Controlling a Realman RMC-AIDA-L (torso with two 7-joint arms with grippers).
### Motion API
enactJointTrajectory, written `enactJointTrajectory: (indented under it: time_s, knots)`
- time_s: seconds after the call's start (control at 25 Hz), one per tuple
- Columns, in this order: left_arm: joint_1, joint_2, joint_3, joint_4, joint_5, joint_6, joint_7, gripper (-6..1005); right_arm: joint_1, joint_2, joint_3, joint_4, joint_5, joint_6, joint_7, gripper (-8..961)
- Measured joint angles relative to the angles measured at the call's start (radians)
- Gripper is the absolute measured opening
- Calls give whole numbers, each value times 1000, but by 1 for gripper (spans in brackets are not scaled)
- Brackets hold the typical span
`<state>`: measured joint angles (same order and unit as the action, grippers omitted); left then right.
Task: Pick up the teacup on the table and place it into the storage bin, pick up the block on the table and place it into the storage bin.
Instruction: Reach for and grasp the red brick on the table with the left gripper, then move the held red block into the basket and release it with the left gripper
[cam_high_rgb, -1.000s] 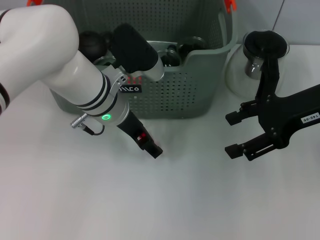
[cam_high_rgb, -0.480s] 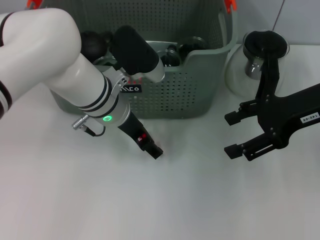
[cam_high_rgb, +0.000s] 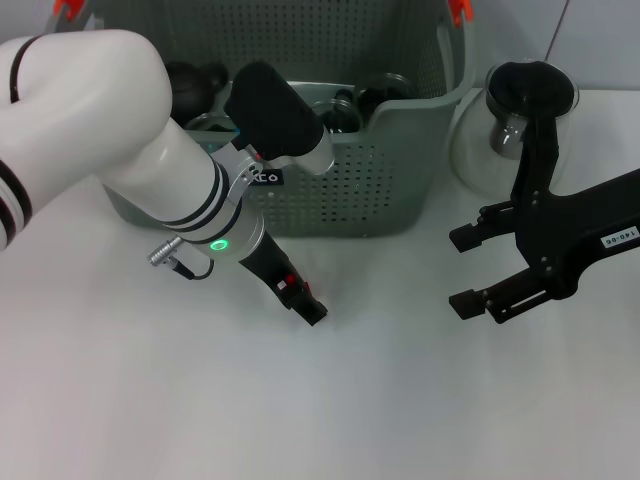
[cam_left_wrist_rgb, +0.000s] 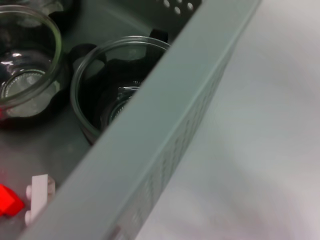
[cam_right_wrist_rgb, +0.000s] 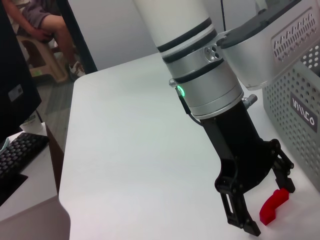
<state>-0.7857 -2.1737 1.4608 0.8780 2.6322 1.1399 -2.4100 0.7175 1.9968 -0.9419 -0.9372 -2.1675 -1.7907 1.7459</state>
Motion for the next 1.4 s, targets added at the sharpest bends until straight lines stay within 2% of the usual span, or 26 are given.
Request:
enactJointTrajectory:
  time_s: [0.4,0.64,0.84,1.0,1.16,1.24,1.4]
  knots:
    - [0,0,15,1,3,6,-22,795,-1,0,5,-1,0,1,0,926]
    - [-1,0,20,7,1,17,-35,633,-2,0,7,-3,0,0,0,926]
    - [-5,0,26,25,0,52,-42,642,-3,-3,8,-4,0,0,0,926]
    - [22,-1,27,107,-12,116,-46,648,-3,-6,6,-1,0,0,0,927]
    - [91,-2,7,276,-80,242,-35,655,-5,-12,7,-1,0,-1,-5,927]
    - [106,-3,-4,304,-92,265,-28,659,-6,-13,10,-4,2,-3,-13,927]
    - [143,-5,-93,372,-175,343,24,665,-1,-13,34,-4,10,-6,-36,927]
